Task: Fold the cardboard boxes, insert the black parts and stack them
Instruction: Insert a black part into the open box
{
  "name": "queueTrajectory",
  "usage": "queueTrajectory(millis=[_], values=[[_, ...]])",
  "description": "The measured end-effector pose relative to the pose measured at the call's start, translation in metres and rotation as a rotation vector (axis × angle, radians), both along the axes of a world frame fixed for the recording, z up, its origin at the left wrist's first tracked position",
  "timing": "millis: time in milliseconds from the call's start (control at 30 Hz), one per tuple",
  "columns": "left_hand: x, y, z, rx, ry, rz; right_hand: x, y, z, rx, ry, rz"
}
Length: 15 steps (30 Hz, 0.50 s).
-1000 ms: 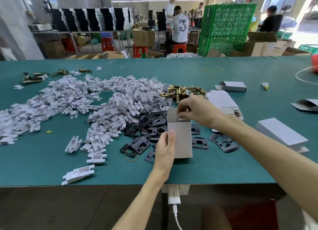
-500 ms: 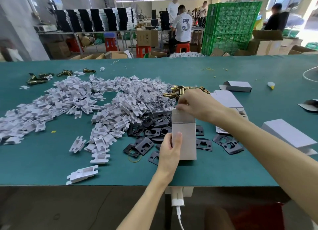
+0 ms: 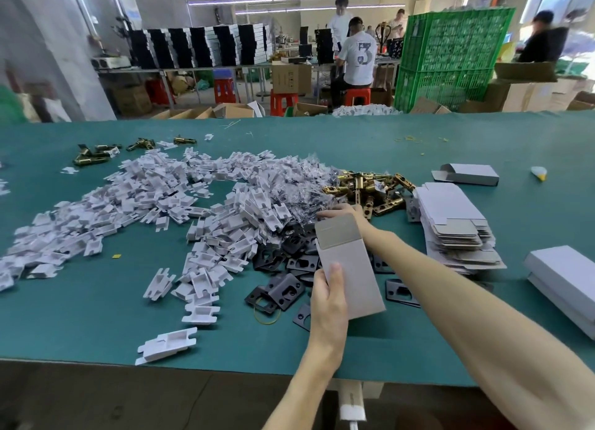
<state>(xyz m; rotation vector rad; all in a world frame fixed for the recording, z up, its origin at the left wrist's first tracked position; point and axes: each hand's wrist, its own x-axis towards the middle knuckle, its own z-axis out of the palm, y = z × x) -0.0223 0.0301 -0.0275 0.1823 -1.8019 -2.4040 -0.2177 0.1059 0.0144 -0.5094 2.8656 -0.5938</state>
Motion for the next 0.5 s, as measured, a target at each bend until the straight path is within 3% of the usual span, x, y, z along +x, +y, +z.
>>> queueTrajectory(millis=[100,167,267,500], values=[[-0.002,0.000,-0.002,-0.001,0.008,0.016,-0.010,-0.006,-0.011,-0.072,-0.037,-0.024],[-0.003,0.000,-0.004,-0.002,0.006,0.018,-0.006,-0.009,-0.006,0.006,-0.029,-0.068],[-0.004,0.000,-0.005,-0.021,0.010,0.012,-0.002,-0.008,0.004,-0.027,0.057,-0.085],[-0.003,0.003,-0.006,-0.076,0.022,-0.003,0.021,0.016,0.019,-0.399,0.243,-0.181]])
